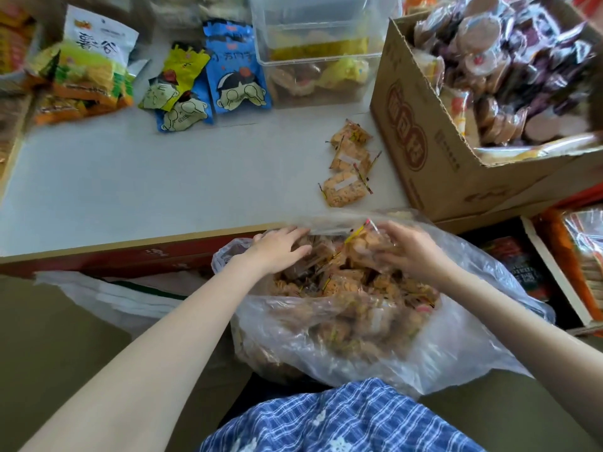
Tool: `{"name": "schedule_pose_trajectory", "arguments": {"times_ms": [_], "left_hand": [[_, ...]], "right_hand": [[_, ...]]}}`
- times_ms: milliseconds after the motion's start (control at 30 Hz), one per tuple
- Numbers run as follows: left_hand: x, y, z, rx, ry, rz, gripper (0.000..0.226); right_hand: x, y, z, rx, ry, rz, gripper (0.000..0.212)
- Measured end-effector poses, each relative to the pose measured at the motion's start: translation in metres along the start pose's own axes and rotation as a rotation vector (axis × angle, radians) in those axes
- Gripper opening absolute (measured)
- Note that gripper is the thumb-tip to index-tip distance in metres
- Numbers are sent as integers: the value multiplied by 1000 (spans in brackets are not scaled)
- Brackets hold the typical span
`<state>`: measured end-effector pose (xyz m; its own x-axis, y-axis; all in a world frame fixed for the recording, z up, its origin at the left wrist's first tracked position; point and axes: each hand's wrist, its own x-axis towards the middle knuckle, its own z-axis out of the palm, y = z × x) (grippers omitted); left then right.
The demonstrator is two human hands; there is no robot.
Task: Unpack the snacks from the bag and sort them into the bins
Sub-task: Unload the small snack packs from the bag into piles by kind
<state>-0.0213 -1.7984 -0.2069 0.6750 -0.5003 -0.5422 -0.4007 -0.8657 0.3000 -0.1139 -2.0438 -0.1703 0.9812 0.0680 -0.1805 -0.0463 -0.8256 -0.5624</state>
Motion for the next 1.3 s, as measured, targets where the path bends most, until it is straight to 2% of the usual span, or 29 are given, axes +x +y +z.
{"name": "schedule_pose_trajectory", "arguments": {"times_ms": [33, 100, 200, 300, 400, 467, 567, 667, 733, 800, 933, 1100, 1133, 1233, 1267, 1300], "left_hand": [[1, -1, 0, -7, 0, 1, 55], [2, 0, -1, -19, -2, 0, 56], [1, 6, -4, -10, -3, 7, 56], [-2, 7, -5, -8, -8, 5, 56], [-4, 4, 3, -56, 11, -14, 55], [-5, 4, 8, -75, 43, -20, 54], [-5, 7, 10, -85, 79, -18, 52], [-5, 9, 12, -108, 89, -28, 51], [-3, 12, 11, -114, 83, -46, 51], [-1, 14, 9, -113, 67, -56, 51], [1, 15, 6, -105, 38, -61, 51], [-4, 20, 8, -71, 32, -58, 50], [-4, 21, 7, -66, 34, -55, 50], [-2, 18, 7, -76, 43, -53, 49], [0, 18, 7, -80, 43, -53, 49], [0, 18, 7, -84, 45, -53, 49]], "right_hand": [[14, -3, -11, 16, 105, 10, 52], [48, -9, -27, -2, 198, 55, 52], [101, -15, -33, 103, 207, 200, 53], [142, -12, -31, 272, 327, 397, 59], [151, -3, -18, 203, 318, 491, 65], [129, -3, -12, 174, 293, 426, 60], [68, -6, -9, 58, 232, 133, 44], [14, 10, 7, -237, -3, -130, 33], [0, 29, 22, -414, -146, -146, 44], [-5, 38, 37, -531, -202, -36, 59], [-7, 32, 59, -689, -179, 121, 71], [-14, 22, 49, -513, -227, 101, 59], [-14, 20, 41, -492, -195, 68, 52], [-5, 8, 2, -292, 97, -56, 24], [3, 4, -11, -230, 171, -70, 21], [12, -1, -22, -207, 177, -71, 25]]}}
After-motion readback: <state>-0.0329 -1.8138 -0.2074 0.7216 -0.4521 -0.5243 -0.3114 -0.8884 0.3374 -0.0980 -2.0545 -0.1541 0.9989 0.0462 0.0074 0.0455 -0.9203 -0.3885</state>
